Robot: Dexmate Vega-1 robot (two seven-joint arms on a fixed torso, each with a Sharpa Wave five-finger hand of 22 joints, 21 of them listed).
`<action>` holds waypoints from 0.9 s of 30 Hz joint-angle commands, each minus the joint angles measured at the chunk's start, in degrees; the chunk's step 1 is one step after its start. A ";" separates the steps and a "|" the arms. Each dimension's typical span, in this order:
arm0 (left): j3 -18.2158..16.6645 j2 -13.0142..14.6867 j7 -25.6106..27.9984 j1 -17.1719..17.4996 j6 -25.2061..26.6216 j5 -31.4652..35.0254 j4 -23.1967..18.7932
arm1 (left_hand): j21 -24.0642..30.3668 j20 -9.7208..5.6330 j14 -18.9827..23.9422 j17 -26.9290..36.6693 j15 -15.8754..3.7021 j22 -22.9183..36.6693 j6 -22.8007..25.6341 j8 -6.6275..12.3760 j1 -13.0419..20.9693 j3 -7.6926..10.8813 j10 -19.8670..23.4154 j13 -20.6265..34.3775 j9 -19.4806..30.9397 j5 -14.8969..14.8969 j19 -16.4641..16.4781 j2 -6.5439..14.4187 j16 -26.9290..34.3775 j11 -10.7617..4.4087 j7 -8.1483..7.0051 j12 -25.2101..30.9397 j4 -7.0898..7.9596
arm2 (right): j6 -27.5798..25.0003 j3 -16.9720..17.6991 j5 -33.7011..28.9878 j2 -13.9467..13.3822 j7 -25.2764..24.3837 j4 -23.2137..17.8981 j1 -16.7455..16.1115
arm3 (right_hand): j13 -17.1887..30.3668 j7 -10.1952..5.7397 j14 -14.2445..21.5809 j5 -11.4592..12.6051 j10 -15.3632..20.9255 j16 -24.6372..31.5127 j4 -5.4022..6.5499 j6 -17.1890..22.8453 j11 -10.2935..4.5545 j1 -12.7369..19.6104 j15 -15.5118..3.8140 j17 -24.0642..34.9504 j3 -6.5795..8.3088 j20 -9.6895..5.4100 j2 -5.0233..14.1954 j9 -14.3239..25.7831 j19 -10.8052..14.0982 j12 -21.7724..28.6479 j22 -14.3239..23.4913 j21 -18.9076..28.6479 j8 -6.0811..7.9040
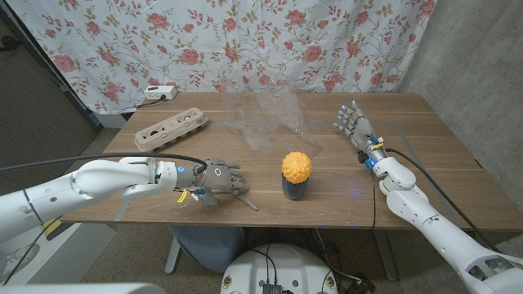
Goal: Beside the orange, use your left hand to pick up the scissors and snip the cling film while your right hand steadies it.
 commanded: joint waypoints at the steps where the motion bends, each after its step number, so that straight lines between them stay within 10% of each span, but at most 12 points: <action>1: 0.50 -0.31 -0.84 -0.32 -0.25 -0.27 0.23 | -0.23 -0.12 -0.14 0.14 -0.24 0.13 0.34 0.56 -0.12 -0.33 0.81 -0.08 0.23 -0.07 -0.14 0.36 0.39 0.00 -0.25 -0.22 -0.09 | 0.30 -0.02 0.07 0.31 0.17 0.62 0.31 | 0.07 0.08 -0.50 -0.16 0.29 0.44 -0.44 0.45 0.02 0.37 0.16 0.21 0.09 -0.13 0.17 0.11 -0.40 0.44 0.26 0.34 0.00; 27: 1.00 -0.81 0.60 -0.97 -2.43 -1.36 1.34 | 0.04 -0.33 5.01 -0.21 -2.41 0.11 4.51 1.08 4.57 1.11 12.52 0.62 0.22 0.39 0.72 2.32 0.73 -2.48 -0.95 4.71 -1.65 | 0.87 -0.21 0.28 1.21 0.68 2.10 0.63 | 0.07 -0.47 -0.57 -0.18 0.20 0.45 -0.47 0.45 -0.11 0.39 0.23 0.19 0.11 -0.14 0.21 0.11 -0.57 0.41 0.26 0.34 -0.06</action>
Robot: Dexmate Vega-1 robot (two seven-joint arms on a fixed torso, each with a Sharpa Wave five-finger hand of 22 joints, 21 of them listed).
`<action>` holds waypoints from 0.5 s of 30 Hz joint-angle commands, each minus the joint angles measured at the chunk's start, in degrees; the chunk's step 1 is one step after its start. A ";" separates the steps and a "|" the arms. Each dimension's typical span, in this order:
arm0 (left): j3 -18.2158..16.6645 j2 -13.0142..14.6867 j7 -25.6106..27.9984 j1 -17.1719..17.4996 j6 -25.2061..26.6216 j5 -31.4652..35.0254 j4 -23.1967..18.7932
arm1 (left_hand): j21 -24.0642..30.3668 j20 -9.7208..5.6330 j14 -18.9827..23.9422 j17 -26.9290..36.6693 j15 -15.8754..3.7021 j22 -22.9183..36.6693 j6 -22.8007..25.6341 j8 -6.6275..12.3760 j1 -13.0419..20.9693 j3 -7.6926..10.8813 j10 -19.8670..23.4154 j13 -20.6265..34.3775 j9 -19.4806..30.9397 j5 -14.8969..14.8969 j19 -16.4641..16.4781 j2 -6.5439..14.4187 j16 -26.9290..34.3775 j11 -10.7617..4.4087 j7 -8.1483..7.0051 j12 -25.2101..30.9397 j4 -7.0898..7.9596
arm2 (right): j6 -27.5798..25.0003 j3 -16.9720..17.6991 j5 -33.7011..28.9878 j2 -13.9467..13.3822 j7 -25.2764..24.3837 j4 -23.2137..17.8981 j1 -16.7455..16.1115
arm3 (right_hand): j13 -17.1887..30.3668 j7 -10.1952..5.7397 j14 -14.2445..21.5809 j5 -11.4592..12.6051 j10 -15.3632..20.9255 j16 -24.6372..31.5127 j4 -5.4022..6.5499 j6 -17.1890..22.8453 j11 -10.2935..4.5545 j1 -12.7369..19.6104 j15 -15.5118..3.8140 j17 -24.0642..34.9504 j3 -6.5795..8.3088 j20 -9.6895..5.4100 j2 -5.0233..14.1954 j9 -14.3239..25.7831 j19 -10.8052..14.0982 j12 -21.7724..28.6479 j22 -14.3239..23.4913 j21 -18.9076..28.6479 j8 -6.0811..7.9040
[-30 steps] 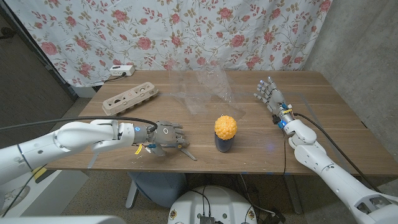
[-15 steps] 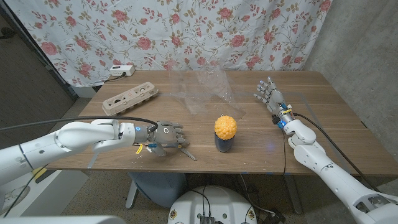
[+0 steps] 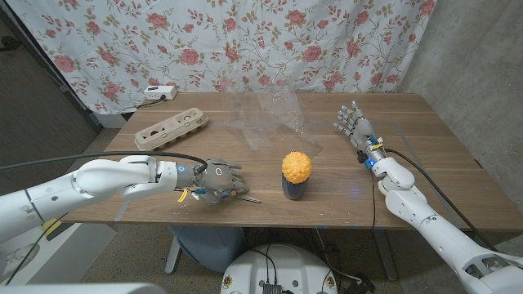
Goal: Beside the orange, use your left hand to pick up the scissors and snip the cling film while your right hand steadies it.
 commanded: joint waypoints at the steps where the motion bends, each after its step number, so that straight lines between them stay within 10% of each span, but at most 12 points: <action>1: 0.61 -0.74 0.37 -0.45 -1.04 -0.03 0.69 | 0.03 0.01 0.80 0.05 -0.08 0.11 0.45 0.20 0.88 0.56 0.29 0.20 0.23 0.39 0.38 0.02 -0.27 0.08 -0.18 0.48 -0.13 | -0.02 -0.14 0.08 0.29 0.01 0.38 -0.02 | 0.06 -0.19 -0.08 -0.18 0.02 0.44 -0.47 0.10 0.06 0.40 0.09 0.17 0.11 0.18 0.22 0.11 -0.27 0.41 0.26 0.34 -0.07; 15: 0.99 -1.03 0.95 -0.80 -1.69 -0.23 1.23 | 0.13 -0.39 2.33 0.34 -1.00 0.09 2.45 0.49 1.36 -0.04 4.63 0.67 0.24 0.12 0.91 0.18 -0.11 0.23 -0.64 2.82 0.49 | 0.49 -0.09 0.12 0.62 0.28 1.07 0.31 | 0.07 -0.27 -0.06 -0.18 0.05 0.46 -0.47 0.14 0.08 0.40 0.03 0.17 0.13 0.17 0.27 0.11 -0.35 0.43 0.26 0.34 -0.08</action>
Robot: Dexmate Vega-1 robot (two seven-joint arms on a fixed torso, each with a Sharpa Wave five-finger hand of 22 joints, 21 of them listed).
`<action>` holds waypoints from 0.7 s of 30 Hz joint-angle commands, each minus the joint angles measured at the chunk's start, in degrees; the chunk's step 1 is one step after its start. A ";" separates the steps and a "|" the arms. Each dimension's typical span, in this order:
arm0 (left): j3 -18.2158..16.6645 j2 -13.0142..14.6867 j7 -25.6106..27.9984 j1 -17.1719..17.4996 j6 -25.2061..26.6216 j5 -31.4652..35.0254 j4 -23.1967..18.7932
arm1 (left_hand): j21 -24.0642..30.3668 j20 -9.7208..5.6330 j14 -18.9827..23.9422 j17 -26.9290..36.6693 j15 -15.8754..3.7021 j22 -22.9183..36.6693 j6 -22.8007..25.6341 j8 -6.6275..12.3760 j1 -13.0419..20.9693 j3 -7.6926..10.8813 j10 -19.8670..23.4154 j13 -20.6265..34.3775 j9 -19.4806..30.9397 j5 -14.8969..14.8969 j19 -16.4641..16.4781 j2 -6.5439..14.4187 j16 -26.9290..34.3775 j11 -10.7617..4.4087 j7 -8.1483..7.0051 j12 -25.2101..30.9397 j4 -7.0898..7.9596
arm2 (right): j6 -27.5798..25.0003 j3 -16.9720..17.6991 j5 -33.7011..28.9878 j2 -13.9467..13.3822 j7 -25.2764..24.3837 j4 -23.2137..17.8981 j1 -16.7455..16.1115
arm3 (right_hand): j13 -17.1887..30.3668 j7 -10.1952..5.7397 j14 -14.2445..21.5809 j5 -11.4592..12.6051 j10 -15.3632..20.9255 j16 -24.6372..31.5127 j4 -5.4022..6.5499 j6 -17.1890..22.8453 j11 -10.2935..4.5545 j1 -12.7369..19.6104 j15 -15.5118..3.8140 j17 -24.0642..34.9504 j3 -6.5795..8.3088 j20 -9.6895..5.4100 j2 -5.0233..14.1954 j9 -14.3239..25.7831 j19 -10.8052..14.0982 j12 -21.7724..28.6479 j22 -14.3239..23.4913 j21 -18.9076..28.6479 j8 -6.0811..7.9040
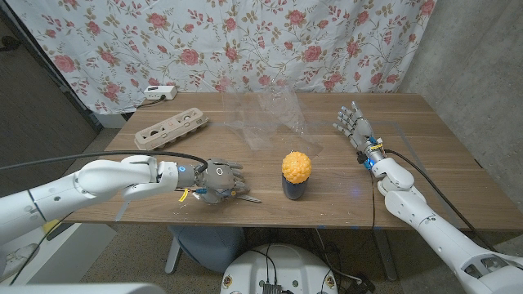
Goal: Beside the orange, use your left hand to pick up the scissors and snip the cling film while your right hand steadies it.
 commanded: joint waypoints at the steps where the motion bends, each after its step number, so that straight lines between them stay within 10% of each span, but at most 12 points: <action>1: 0.27 -0.15 0.45 -0.24 -0.64 -0.20 0.43 | 0.16 -0.18 1.43 0.19 -0.58 0.08 1.15 0.51 0.98 -0.25 1.61 0.36 0.24 0.11 0.72 0.29 0.23 -0.18 -0.27 1.02 0.29 | 0.38 -0.01 0.16 0.55 0.23 0.87 0.32 | 0.07 -0.33 -0.04 -0.17 0.04 0.47 -0.47 0.14 0.07 0.40 0.04 0.16 0.13 0.17 0.27 0.11 -0.36 0.43 0.26 0.33 -0.08; 21: 0.11 -0.49 2.61 -0.49 -2.44 -2.28 1.38 | 0.34 -0.29 6.57 1.40 -3.09 0.01 6.33 0.64 10.46 -0.53 9.41 3.70 0.38 0.85 2.49 4.07 1.54 -0.74 -0.32 7.92 -0.50 | 0.85 -0.09 0.45 1.43 0.67 1.96 0.75 | 0.07 -0.30 -0.08 -0.18 0.04 0.48 -0.46 0.23 0.16 0.38 0.01 0.16 0.12 0.17 0.28 0.11 -0.47 0.44 0.26 0.34 -0.07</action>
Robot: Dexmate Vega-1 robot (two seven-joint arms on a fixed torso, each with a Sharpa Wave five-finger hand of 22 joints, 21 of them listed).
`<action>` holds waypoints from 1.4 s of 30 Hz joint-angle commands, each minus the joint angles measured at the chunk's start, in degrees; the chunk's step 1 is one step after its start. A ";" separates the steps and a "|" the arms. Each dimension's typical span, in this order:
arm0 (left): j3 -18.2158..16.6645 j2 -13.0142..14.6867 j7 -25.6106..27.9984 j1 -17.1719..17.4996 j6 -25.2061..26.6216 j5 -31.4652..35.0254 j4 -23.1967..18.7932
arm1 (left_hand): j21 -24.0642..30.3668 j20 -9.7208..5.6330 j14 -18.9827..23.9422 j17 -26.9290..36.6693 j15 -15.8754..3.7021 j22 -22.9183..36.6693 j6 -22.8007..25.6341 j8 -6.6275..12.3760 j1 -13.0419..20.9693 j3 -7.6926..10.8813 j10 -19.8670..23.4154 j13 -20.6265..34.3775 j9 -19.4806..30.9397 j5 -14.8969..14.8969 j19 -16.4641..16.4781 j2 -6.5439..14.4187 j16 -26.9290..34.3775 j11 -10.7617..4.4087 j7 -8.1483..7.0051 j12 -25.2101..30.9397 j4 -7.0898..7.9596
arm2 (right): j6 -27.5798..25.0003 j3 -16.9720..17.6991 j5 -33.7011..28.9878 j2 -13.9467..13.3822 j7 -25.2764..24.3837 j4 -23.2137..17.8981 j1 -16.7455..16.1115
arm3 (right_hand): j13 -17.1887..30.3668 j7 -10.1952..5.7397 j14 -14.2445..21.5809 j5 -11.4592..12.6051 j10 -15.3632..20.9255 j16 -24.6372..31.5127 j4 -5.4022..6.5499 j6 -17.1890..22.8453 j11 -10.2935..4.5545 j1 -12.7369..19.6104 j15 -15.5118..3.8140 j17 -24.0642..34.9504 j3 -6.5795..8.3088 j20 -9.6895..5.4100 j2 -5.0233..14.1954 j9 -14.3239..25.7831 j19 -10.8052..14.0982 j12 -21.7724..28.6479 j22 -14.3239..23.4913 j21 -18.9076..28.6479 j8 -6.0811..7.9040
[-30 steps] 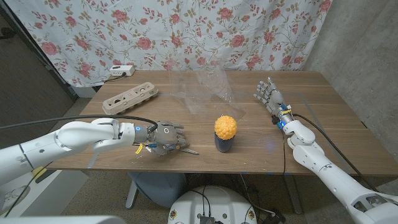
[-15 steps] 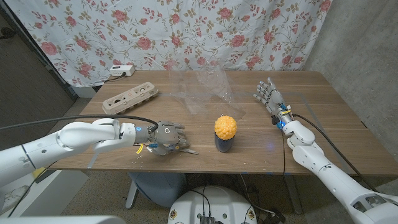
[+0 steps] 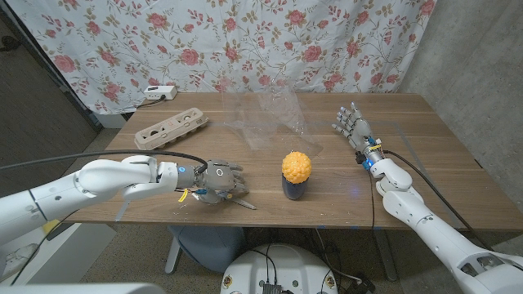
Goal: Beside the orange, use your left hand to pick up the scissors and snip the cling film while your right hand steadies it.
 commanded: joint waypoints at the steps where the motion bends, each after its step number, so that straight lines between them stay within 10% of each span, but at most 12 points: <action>1: -0.20 -0.21 1.87 -0.03 -1.02 -1.25 0.60 | 0.36 0.13 3.55 0.89 -2.22 0.18 2.28 0.44 4.17 -0.53 3.18 2.22 0.46 0.63 0.82 1.85 0.84 -0.80 -0.08 3.25 -0.18 | 0.36 0.10 0.16 0.40 -0.05 0.30 0.04 | 0.07 -0.29 -0.07 -0.18 0.04 0.48 -0.47 0.20 0.14 0.38 0.02 0.15 0.12 0.17 0.28 0.11 -0.48 0.44 0.26 0.34 -0.09; 34: -3.53 -3.23 9.13 2.38 3.57 -6.40 -0.38 | 0.89 -0.14 6.48 2.70 -2.68 0.27 6.41 0.33 9.56 -2.77 5.43 3.54 0.63 1.16 2.93 2.33 2.35 -0.40 0.75 7.05 -0.21 | 0.63 1.67 -0.10 -2.35 -2.85 -6.47 -4.27 | 0.07 -0.29 -0.02 -0.19 0.10 0.52 -0.44 0.20 0.11 0.32 0.07 0.13 0.13 0.15 0.35 0.11 -0.56 0.47 0.26 0.37 -0.13; 42: -4.77 -5.30 10.93 2.32 5.38 -7.77 -1.57 | 0.95 -0.32 7.12 3.25 -2.66 0.34 7.05 -0.07 10.85 -3.79 5.82 2.74 0.65 1.07 3.24 2.16 2.70 -0.23 3.22 7.53 -0.09 | 0.52 1.82 0.28 -2.24 -3.25 -6.99 -4.80 | 0.07 -0.28 0.00 -0.18 0.11 0.53 -0.45 0.19 0.06 0.33 0.01 0.12 0.14 0.15 0.38 0.11 -0.56 0.47 0.27 0.38 -0.14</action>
